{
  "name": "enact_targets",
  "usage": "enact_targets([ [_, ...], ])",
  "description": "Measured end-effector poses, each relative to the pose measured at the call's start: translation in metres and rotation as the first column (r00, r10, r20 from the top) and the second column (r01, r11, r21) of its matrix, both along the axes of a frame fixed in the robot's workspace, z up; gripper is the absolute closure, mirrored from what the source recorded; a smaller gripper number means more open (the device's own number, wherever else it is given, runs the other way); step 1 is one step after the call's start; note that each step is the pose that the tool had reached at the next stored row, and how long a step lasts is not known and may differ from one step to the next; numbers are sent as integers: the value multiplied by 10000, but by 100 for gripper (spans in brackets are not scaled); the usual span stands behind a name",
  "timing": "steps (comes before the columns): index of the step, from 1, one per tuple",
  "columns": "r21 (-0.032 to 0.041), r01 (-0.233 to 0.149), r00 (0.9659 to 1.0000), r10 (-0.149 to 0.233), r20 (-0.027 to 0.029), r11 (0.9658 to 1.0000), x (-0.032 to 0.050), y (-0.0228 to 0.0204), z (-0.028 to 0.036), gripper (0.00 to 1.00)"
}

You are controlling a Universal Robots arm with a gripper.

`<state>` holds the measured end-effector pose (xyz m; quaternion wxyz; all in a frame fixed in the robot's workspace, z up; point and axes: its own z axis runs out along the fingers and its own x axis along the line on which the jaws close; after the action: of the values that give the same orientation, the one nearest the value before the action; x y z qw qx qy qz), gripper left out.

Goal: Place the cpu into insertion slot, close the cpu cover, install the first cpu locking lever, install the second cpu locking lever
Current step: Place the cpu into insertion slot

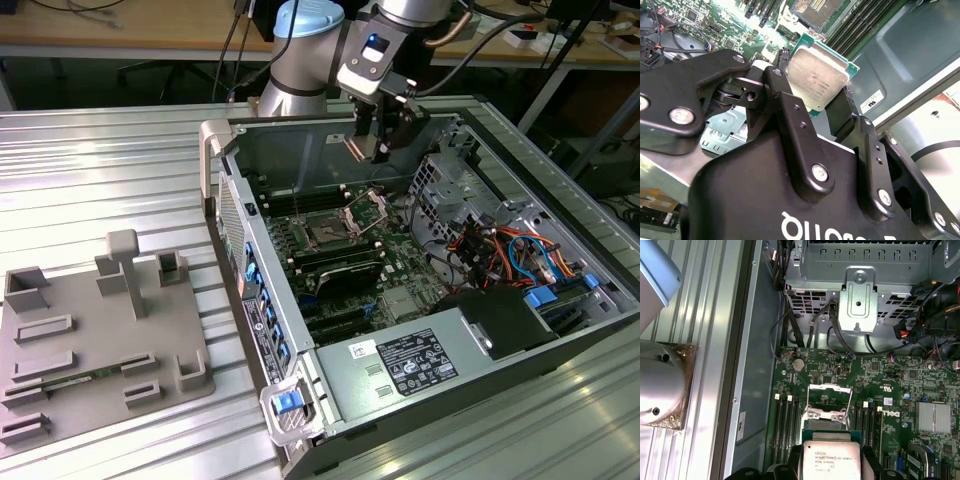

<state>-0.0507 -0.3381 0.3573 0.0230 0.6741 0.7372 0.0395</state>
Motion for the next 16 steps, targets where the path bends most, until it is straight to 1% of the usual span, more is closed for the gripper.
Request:
enact_targets([
  [7, 0, 140, 9999, -140, 0, 9999, -10, 8, 0, 45],
  [9, 1, 256, 9997, -256, 0, 9997, -13, 9, 0, 45],
  [11, 1, 474, 9989, -474, 0, 9989, -18, 10, -1, 45],
  [12, 1, 480, 9988, -480, 0, 9988, -18, 11, -2, 45],
  [16, -5, 536, 9986, -536, 0, 9986, -25, 17, -29, 45],
])
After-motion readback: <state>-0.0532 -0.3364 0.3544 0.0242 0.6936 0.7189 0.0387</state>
